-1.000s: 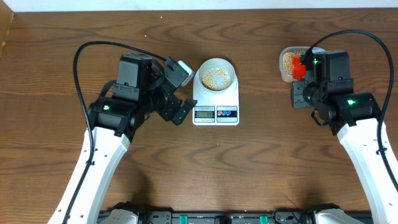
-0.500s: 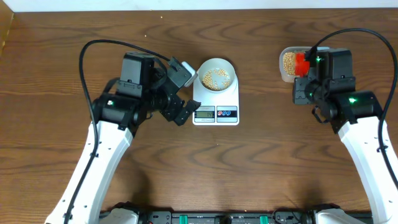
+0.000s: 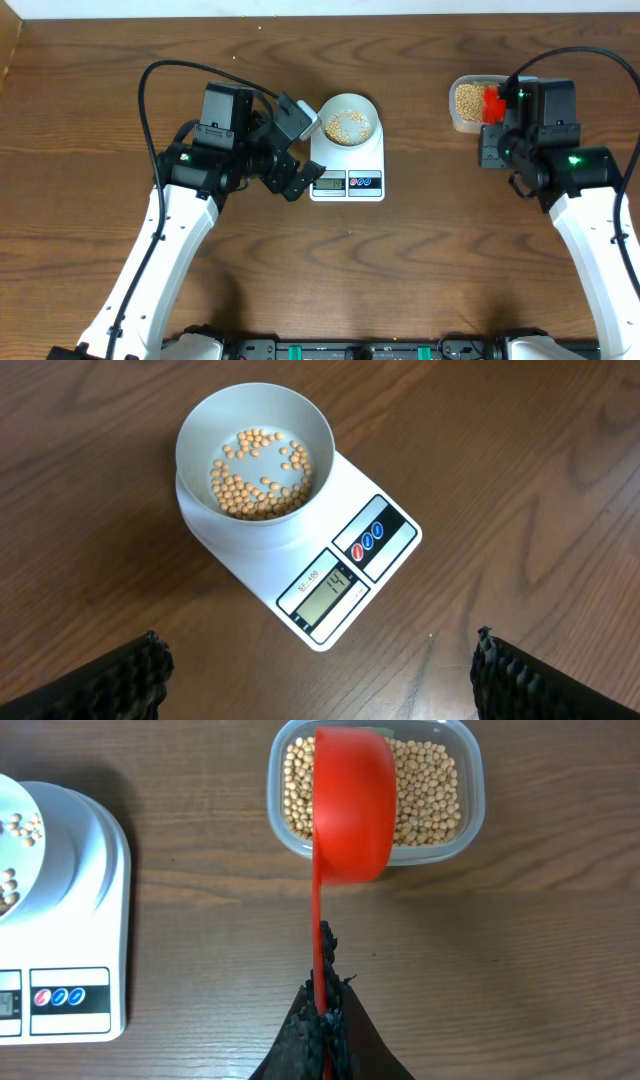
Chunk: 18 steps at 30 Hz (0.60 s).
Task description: Scoop item into bowl and weigh 50g on scale
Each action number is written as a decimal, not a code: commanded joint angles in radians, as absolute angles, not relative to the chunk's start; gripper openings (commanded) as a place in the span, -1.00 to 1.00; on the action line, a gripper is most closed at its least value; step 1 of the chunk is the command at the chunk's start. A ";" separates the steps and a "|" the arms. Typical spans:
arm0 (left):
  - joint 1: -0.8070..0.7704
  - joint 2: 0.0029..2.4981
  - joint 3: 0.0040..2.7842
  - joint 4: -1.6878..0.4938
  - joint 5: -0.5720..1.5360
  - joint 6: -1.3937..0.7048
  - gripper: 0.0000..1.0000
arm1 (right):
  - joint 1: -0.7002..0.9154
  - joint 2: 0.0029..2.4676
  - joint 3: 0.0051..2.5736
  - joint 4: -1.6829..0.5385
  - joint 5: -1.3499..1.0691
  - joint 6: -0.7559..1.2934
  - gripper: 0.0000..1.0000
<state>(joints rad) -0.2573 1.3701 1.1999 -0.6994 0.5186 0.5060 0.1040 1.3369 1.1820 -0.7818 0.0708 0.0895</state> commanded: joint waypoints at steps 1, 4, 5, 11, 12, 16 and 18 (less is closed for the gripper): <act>-0.258 1.370 1.195 -0.699 0.531 0.527 0.96 | 0.084 1.343 1.185 -0.782 0.069 0.028 -0.98; -0.258 1.370 1.195 -0.699 0.531 0.527 0.95 | 0.061 1.347 1.195 -0.799 0.068 0.028 -0.98; -0.258 1.370 1.195 -0.699 0.531 0.527 0.96 | 0.039 1.356 1.216 -0.825 0.051 0.028 -0.98; -0.258 1.370 1.195 -0.699 0.531 0.527 0.96 | 0.003 1.401 1.291 -0.861 0.023 0.013 -0.98; -0.258 1.370 1.195 -0.699 0.531 0.527 0.96 | 0.001 1.409 1.304 -0.865 0.023 0.013 -0.98; -0.258 1.370 1.195 -0.699 0.531 0.527 0.96 | -0.001 1.475 1.389 -0.915 0.015 0.014 -0.98; -0.258 1.370 1.195 -0.699 0.531 0.527 0.96 | -0.001 1.520 1.448 -0.963 0.015 0.022 -0.98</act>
